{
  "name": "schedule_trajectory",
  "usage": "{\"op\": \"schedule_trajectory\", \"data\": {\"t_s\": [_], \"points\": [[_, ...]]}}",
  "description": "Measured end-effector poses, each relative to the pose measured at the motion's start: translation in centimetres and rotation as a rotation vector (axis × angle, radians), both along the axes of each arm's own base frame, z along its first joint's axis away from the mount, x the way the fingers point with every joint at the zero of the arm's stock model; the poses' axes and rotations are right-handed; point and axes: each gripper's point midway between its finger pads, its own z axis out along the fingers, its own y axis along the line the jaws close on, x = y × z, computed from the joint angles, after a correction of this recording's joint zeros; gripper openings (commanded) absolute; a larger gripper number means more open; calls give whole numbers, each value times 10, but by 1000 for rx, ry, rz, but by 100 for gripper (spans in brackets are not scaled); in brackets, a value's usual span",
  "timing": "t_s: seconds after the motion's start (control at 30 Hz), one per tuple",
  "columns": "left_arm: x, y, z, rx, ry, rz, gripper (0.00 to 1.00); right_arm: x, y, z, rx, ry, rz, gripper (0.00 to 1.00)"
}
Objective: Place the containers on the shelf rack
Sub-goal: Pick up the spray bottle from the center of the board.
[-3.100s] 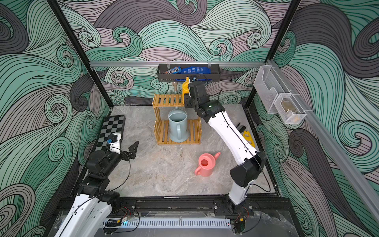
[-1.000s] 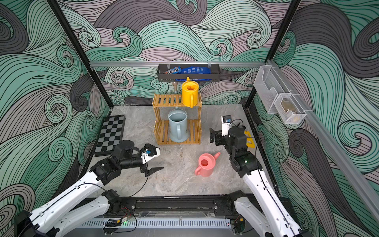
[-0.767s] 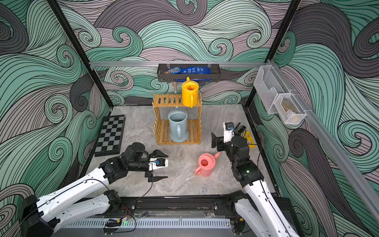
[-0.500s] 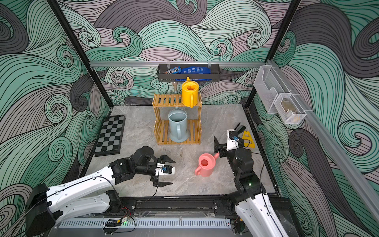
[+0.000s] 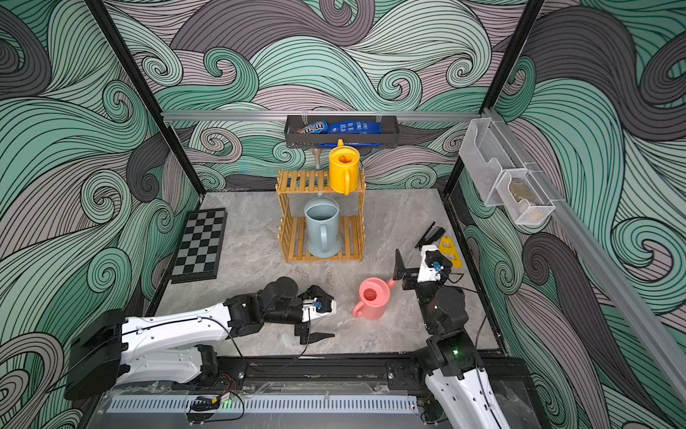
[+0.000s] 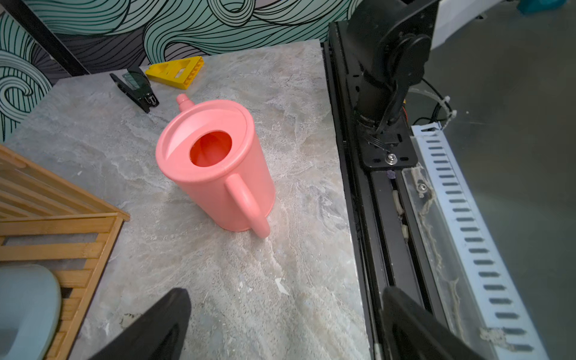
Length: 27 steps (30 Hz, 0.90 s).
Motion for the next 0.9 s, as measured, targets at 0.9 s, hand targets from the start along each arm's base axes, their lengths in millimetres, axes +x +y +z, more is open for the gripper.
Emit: {"op": "schedule_trajectory", "data": {"t_s": [0.9], "points": [[31,-69,-38,22,16,302,71,-10,4,12,20,-65,17,99]]}}
